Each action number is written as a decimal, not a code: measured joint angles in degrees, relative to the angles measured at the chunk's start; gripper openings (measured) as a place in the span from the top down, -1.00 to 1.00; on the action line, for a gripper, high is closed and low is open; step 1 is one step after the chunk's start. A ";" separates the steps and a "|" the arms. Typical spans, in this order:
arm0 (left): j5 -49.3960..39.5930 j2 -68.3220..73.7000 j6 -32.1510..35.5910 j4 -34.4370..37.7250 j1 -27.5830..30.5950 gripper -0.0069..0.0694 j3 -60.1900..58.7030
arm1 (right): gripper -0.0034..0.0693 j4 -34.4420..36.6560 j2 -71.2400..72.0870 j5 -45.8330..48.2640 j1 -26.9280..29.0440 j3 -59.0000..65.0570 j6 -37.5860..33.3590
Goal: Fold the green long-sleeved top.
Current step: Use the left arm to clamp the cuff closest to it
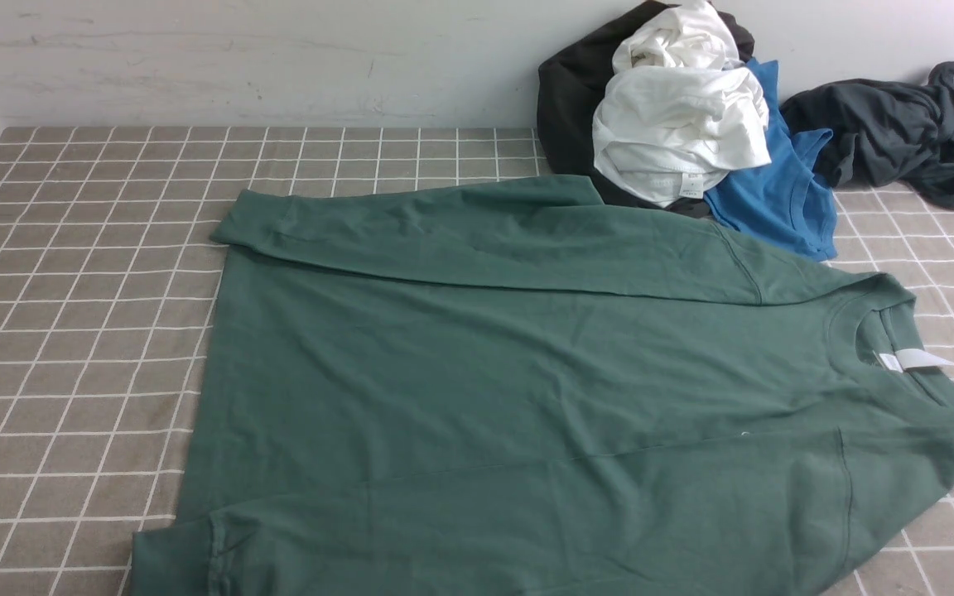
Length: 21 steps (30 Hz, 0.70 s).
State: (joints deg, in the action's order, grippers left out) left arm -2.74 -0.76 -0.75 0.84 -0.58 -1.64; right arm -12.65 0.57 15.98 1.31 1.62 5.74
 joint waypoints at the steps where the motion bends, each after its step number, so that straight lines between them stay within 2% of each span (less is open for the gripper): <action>1: 3.98 0.00 0.00 0.00 0.00 0.84 0.00 | 0.94 -0.01 0.00 -3.47 0.00 0.05 0.34; 7: 24.17 0.00 -0.06 0.00 0.00 0.84 0.00 | 0.94 -0.30 0.00 -33.89 0.00 0.05 6.41; 8: 24.71 0.00 -0.11 0.00 0.00 0.84 0.00 | 0.94 -0.31 0.00 -35.72 0.00 0.05 6.83; 10: 31.97 0.00 -1.94 -0.02 0.00 0.84 0.00 | 0.94 -1.43 0.00 -43.02 0.00 -0.01 9.32; 13: 37.07 -0.05 -7.11 -0.02 0.00 0.84 0.23 | 0.94 -2.00 0.00 -45.20 0.00 -0.05 11.80; 15: 35.98 -0.05 -9.60 -0.02 0.00 0.84 1.78 | 0.94 -2.06 0.00 -45.20 0.00 -0.05 12.43; 17: 28.61 2.46 -13.92 0.04 0.00 0.84 8.65 | 0.94 -2.32 0.00 -41.82 0.00 -2.41 13.09; 21: 14.81 11.31 -14.59 0.04 0.00 0.84 22.16 | 0.94 -3.58 -3.83 -31.09 0.00 -12.65 12.87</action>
State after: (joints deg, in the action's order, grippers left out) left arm 12.07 10.56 -15.34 0.87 -0.58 20.51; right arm -16.22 -3.26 -15.11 1.31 -11.03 18.60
